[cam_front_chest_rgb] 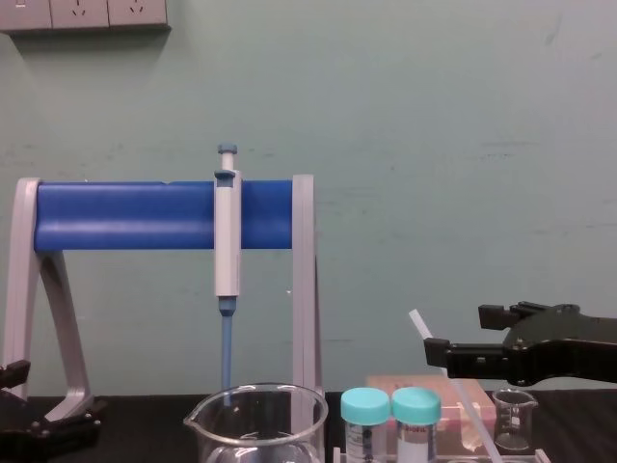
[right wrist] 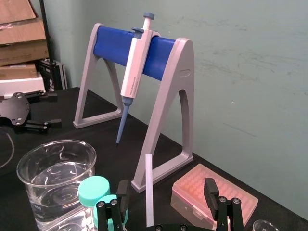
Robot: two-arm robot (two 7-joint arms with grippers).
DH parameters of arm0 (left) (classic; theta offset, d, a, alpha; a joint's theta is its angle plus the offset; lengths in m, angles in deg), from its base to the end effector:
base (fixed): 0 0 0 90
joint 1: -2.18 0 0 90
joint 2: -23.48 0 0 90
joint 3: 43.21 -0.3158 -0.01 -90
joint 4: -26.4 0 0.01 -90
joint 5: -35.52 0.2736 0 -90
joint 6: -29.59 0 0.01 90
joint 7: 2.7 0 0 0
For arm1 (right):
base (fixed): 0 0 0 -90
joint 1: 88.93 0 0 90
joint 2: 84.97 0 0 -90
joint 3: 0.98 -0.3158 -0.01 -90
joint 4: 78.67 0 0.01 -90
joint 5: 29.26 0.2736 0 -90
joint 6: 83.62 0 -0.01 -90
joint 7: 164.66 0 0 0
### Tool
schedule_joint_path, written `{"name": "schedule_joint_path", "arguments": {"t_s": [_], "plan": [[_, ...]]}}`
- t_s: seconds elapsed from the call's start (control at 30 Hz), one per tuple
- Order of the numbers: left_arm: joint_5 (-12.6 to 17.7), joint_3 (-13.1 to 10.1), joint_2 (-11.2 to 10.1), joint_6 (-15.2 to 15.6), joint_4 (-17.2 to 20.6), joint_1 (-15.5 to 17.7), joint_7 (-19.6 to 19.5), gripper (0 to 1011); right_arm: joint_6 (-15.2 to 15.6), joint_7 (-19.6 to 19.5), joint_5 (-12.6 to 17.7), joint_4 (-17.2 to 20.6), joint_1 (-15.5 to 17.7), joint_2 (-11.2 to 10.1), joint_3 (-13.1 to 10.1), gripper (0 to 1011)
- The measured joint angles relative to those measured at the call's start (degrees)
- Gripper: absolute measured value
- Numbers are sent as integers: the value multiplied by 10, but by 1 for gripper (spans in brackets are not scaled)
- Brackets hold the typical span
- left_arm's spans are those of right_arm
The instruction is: Pick up the stirring rod with one hand, then place it down.
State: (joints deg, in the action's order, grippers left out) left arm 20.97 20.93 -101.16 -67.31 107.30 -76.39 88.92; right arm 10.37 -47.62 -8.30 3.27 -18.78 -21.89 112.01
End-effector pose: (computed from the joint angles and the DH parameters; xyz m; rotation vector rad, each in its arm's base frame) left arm 0.3290 0.1066 -0.3164 0.3045 -0.2849 1.2480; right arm 0.3786 -0.0648 -0.2649 -0.1755 -0.0889 -0.8201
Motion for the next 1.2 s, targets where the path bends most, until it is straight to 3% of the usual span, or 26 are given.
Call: {"name": "schedule_joint_path", "arguments": {"t_s": [0.5,1.2], "plan": [[0,0,0,0,0,0,0,1000,3,11,-11,-39,-26,19,11,1000],[0,0,0,0,0,0,0,1000,14,11,-15,-44,-27,23,15,1000]]}}
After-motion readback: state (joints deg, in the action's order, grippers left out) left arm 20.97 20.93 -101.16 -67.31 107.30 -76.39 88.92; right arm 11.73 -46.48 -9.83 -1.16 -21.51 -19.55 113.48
